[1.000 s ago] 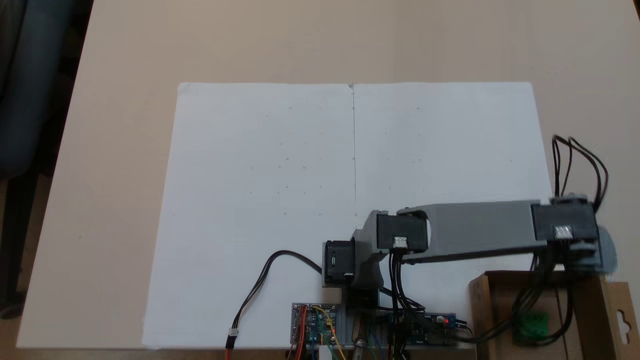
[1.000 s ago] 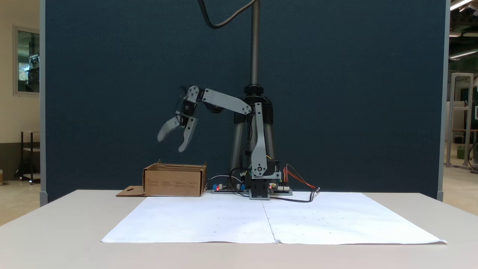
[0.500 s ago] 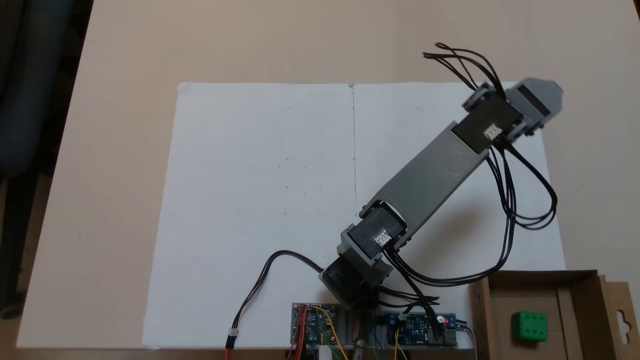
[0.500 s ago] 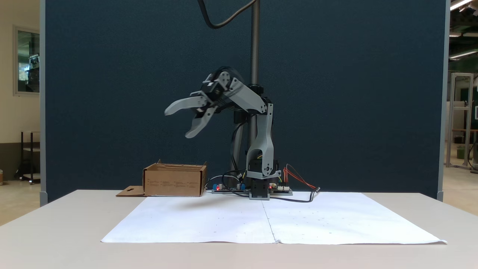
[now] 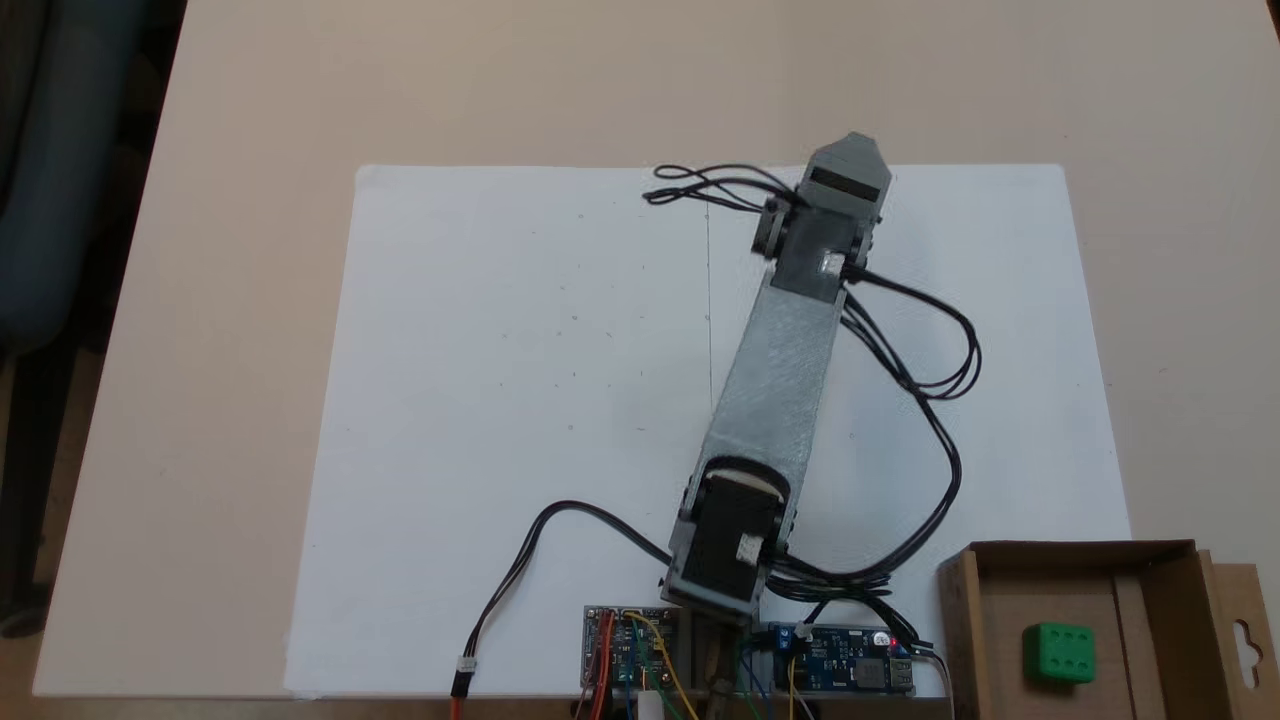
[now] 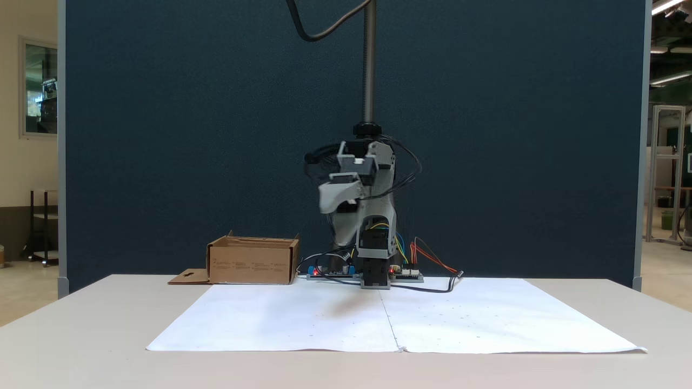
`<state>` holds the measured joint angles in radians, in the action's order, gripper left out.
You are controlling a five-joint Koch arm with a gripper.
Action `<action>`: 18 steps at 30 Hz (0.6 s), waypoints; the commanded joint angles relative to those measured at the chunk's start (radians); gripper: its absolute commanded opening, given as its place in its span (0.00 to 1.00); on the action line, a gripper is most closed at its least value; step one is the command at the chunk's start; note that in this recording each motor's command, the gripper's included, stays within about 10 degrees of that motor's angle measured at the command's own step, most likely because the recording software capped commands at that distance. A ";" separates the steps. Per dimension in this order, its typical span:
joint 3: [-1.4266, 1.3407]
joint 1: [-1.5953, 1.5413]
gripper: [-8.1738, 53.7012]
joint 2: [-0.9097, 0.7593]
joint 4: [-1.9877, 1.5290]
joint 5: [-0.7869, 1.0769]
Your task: Grasp a green dice and put it in the bin.
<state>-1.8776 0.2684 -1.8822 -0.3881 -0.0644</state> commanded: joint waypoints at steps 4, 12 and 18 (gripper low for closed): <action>-0.140 -0.155 0.86 -0.153 0.296 -0.029; -0.351 -0.222 0.82 -0.318 0.575 -0.028; -0.479 -0.259 0.81 -0.413 0.759 -0.014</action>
<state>-2.3623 0.0077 -2.2442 0.2378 -0.0644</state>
